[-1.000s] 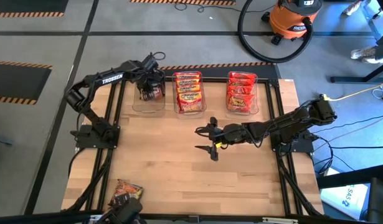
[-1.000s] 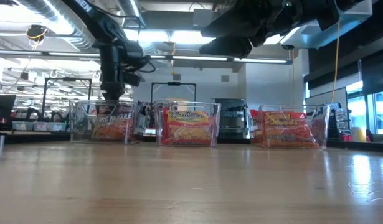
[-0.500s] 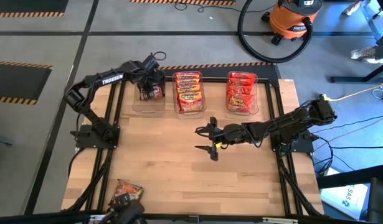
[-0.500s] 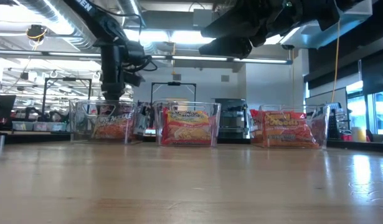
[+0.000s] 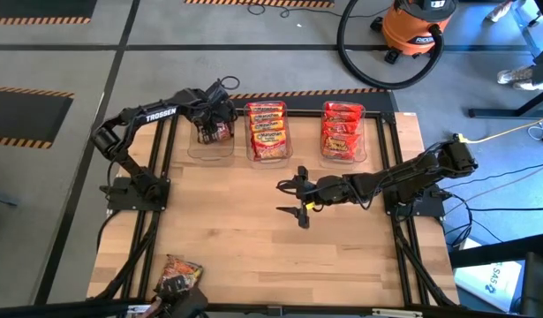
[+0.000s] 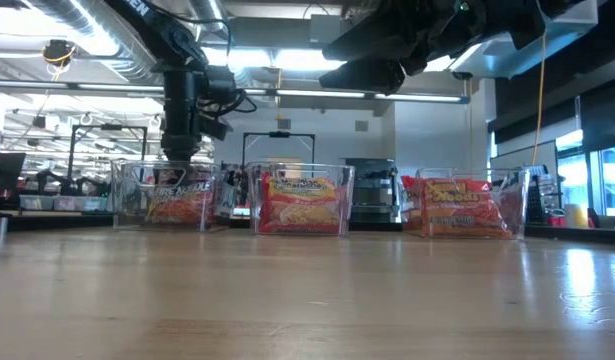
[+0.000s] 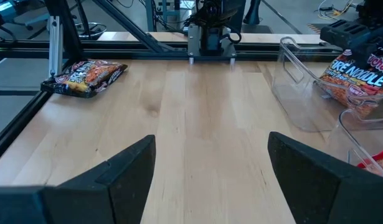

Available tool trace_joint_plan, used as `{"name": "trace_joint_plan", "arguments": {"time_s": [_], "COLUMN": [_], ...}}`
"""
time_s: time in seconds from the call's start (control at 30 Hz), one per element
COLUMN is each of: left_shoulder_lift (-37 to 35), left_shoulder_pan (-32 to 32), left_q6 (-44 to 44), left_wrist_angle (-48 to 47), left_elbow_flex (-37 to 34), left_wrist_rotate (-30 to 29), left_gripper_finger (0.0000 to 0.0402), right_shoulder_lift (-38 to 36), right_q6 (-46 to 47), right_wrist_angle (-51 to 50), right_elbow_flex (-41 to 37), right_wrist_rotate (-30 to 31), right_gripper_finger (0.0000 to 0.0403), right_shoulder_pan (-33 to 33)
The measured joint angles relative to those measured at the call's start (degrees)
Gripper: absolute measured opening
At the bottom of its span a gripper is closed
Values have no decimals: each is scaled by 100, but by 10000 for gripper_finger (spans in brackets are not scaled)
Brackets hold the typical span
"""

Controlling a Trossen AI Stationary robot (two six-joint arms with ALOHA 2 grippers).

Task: Sort Maruchan noodles
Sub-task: Put the right black noodle pack into the left transparent bin, then put the black noodle pack into the left transparent bin

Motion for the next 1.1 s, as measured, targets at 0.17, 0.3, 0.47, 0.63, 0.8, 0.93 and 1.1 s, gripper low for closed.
{"name": "trace_joint_plan", "arguments": {"time_s": [0.17, 0.3, 0.47, 0.63, 0.8, 0.93, 1.1], "left_shoulder_lift": [-247, -612, -1094, -1538, -1971, -2206, -2308], "left_shoulder_pan": [0, -37, -76, -405, -1016, -1746, -2942], "left_q6": [1, 2, -51, -498, -1280, -2014, -3158], "left_wrist_angle": [52, 143, 144, 62, -152, -389, -764], "left_elbow_flex": [0, 0, 0, 2, 2, 9, 9], "left_wrist_rotate": [63, 50, 206, 876, 1860, 2802, 2945], "left_gripper_finger": [156, 156, 156, 156, 156, 156, 156], "right_shoulder_lift": [0, 0, 0, 0, 0, 0, 0], "right_q6": [0, -7, -9, 4, 188, 203, 301], "right_wrist_angle": [0, 2, 7, 18, 215, 280, 278], "right_elbow_flex": [0, 1, 1, 1, 1, 1, 1], "right_wrist_rotate": [2, 4, 17, 18, 20, -112, -285], "right_gripper_finger": [292, 292, 292, 292, 292, 292, 292], "right_shoulder_pan": [0, 0, 0, 0, 0, 0, 0]}}
